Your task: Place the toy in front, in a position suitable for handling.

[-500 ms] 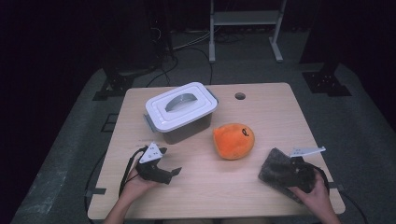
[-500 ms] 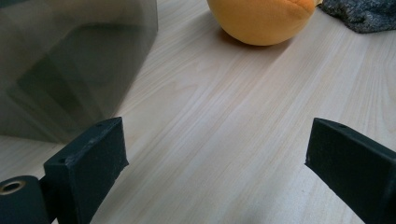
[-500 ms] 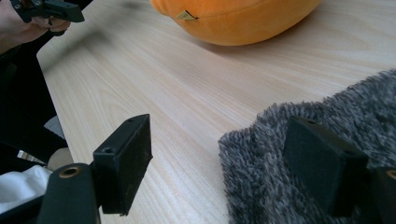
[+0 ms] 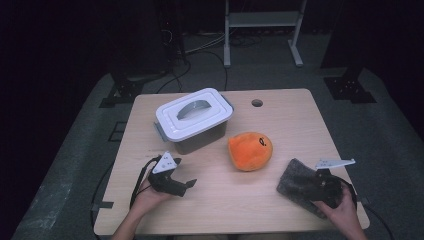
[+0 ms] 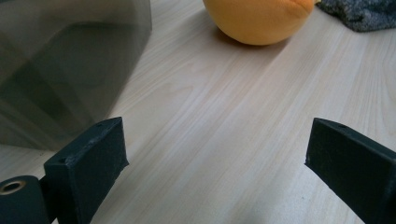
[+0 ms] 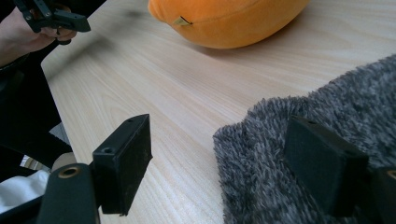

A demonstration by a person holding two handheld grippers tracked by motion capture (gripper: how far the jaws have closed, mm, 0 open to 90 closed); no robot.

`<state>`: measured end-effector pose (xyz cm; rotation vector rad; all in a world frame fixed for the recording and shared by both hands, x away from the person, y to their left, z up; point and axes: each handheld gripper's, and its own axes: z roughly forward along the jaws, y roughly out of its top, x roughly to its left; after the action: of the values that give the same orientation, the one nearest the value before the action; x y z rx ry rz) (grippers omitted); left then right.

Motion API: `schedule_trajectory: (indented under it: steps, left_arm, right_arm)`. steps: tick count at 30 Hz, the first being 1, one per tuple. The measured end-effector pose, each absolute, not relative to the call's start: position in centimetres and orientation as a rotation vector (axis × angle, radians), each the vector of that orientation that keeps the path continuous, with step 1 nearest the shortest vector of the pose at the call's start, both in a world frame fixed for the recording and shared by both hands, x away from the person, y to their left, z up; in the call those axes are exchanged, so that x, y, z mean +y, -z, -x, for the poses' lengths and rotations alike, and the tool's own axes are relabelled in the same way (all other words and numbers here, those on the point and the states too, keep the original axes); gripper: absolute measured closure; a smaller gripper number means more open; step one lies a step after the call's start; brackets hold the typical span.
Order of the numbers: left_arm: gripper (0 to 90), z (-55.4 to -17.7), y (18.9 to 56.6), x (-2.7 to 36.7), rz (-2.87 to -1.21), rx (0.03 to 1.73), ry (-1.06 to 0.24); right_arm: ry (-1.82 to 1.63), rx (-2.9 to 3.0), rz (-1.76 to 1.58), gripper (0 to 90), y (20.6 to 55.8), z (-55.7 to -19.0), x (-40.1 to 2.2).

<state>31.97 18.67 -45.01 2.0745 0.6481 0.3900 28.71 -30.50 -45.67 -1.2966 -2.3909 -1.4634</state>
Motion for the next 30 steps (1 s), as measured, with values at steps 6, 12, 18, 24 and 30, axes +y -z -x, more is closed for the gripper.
schedule_trajectory:
  steps: [6, 12, 18, 24, 30]
  left_arm:
    - [4.6, -31.5, 45.0, 18.8, -2.082, 0.639, -0.389]
    - [4.6, -31.5, 45.0, 18.5, -2.097, 0.623, -0.397]
    - [4.6, -31.5, 44.9, 18.6, -2.083, 0.625, -0.398]
    - [4.6, -31.4, 44.8, 18.7, -2.087, 0.626, -0.402]
    - [4.6, -31.3, 44.8, 18.7, -2.096, 0.614, -0.404]
  right_arm:
    - [1.488, -2.378, 1.282, 21.5, 45.5, -28.7, -30.2]
    - [1.48, -2.397, 1.244, 20.7, 45.4, -28.6, -29.9]
    - [1.519, -2.334, 1.229, 20.7, 45.2, -28.8, -30.1]
    - [1.489, -2.382, 1.171, 20.8, 44.0, -29.2, -28.9]
    - [1.472, -2.46, 1.11, 22.1, 41.7, -30.7, -27.4]
